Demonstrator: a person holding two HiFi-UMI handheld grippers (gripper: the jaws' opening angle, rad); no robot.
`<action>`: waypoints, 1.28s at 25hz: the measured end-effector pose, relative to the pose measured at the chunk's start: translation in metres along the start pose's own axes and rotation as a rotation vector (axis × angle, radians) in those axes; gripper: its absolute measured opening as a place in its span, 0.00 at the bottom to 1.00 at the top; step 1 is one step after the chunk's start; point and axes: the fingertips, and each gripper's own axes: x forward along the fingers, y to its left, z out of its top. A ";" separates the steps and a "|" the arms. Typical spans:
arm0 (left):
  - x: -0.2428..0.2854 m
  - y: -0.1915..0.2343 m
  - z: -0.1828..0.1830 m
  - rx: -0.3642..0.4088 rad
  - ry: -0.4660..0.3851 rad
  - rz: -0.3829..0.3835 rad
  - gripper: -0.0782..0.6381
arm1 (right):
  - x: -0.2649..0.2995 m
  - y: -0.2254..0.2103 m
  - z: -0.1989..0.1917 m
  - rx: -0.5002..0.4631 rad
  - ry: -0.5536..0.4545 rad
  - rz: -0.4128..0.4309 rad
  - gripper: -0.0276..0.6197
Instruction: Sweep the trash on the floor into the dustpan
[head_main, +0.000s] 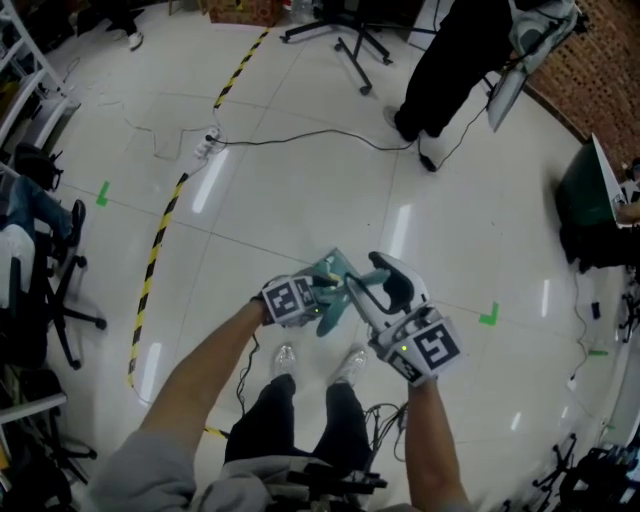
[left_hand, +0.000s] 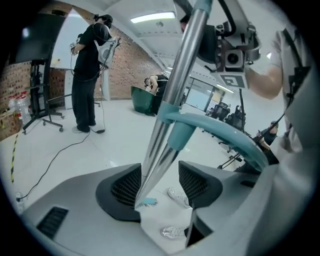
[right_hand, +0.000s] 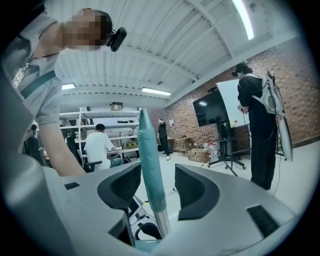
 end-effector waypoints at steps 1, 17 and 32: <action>-0.007 0.006 -0.008 -0.018 0.014 0.025 0.42 | -0.002 -0.003 -0.005 0.007 0.028 -0.008 0.39; -0.211 -0.055 0.115 -0.129 -0.431 0.416 0.11 | -0.084 0.016 0.064 0.022 -0.014 -0.160 0.34; -0.227 -0.190 0.204 -0.062 -0.530 0.604 0.11 | -0.162 0.093 0.106 -0.045 -0.117 -0.013 0.04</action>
